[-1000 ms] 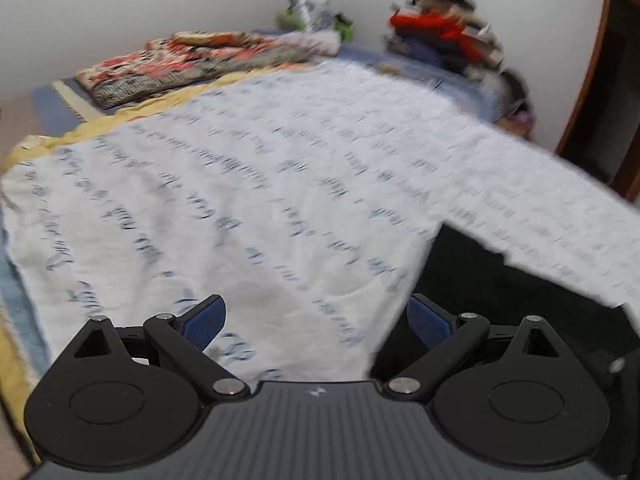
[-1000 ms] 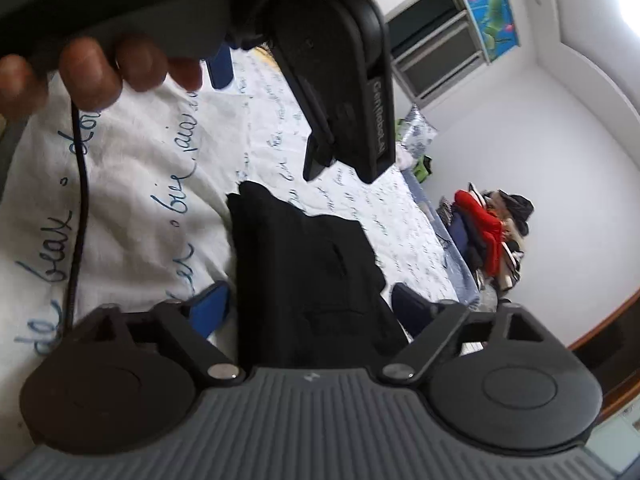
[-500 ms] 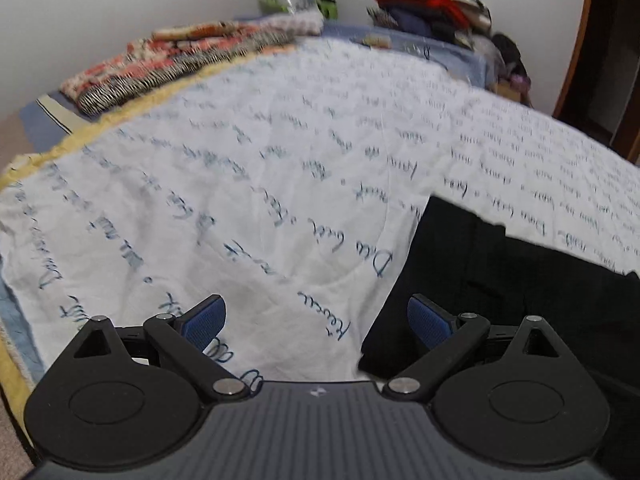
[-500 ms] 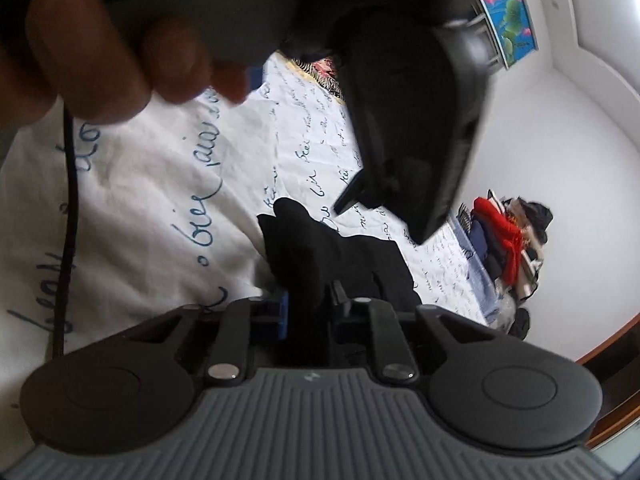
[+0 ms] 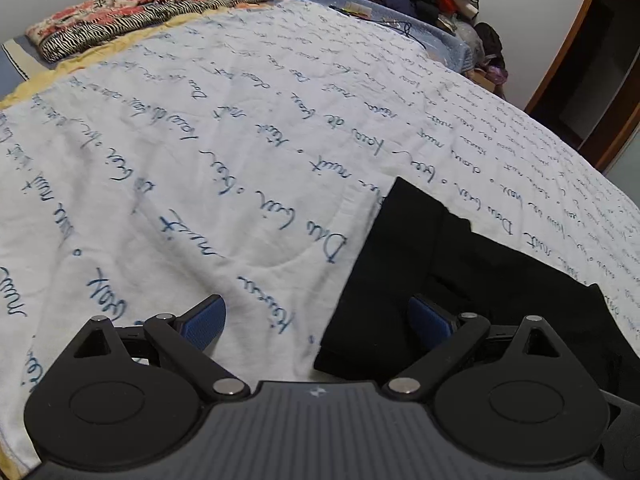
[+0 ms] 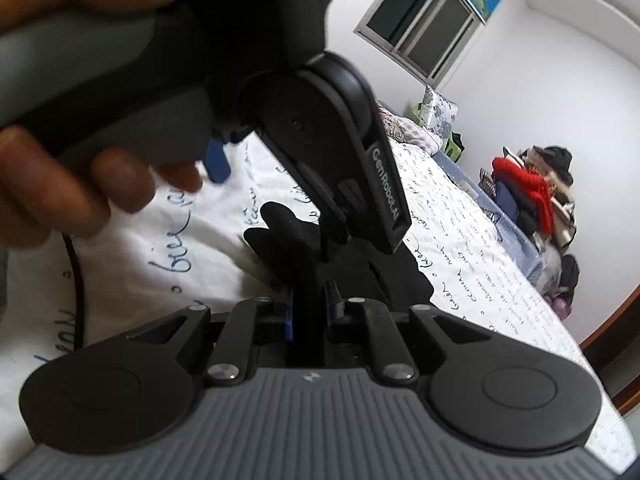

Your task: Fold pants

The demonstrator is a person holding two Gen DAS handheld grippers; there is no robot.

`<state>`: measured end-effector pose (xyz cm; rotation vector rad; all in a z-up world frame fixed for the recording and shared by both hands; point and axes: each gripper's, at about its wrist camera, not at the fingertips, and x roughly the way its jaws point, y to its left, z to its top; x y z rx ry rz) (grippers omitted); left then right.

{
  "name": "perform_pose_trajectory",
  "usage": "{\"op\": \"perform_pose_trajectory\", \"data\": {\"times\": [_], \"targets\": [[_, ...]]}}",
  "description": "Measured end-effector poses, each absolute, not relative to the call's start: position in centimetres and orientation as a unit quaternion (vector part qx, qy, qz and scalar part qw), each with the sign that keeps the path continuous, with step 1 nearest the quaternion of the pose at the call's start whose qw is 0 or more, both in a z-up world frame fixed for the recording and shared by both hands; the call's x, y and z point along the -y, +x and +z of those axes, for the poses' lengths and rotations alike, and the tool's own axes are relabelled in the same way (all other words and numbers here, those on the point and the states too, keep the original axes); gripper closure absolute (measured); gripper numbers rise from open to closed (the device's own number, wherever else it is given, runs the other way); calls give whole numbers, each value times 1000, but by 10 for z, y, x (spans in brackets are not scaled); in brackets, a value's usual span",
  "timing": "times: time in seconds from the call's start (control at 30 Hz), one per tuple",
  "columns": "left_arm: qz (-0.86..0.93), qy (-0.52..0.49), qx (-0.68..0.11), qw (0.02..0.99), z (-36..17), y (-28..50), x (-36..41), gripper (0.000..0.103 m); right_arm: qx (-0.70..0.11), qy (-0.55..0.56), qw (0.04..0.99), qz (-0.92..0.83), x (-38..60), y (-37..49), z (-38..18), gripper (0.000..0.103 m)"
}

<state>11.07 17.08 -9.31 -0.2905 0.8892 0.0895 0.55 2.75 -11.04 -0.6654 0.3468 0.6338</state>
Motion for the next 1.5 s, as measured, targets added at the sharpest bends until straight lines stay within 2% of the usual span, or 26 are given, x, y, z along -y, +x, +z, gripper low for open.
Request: {"op": "perform_pose_trajectory", "data": {"times": [0.7, 0.73, 0.8, 0.93, 1.03, 1.07, 1.17, 1.23, 1.4, 1.47, 1.5], "targets": [[-35, -123, -442, 888, -98, 140, -141, 6, -183, -218, 905, 316, -1, 24, -89, 91], [-42, -122, -442, 888, -99, 143, -140, 9, -182, -217, 905, 317, -1, 23, -89, 91], [-59, -128, -446, 884, -100, 147, -139, 31, -181, -217, 905, 318, 1, 25, -89, 91], [-64, -129, -440, 887, -97, 148, -140, 47, -180, -219, 905, 317, 2, 27, -91, 94], [-69, -137, -424, 893, -92, 143, -141, 69, -187, -227, 904, 310, 1, 30, -94, 94], [-64, -137, -417, 896, -88, 141, -141, 83, -191, -235, 901, 310, 0, 28, -94, 93], [-60, -126, -415, 899, -85, 141, -139, 85, -186, -257, 900, 300, 0, 20, -97, 80], [-53, -103, -412, 904, -85, 138, -132, 86, -186, -277, 895, 297, -2, 15, -100, 59], [-31, -34, -394, 918, -79, 130, -107, 86, -181, -324, 884, 285, -14, 10, -112, 58], [-24, -13, -394, 919, -78, 130, -101, 86, -176, -343, 881, 273, -20, 10, -120, 63], [-21, -5, -394, 919, -78, 130, -98, 86, -176, -343, 883, 269, -20, 10, -122, 72]]}}
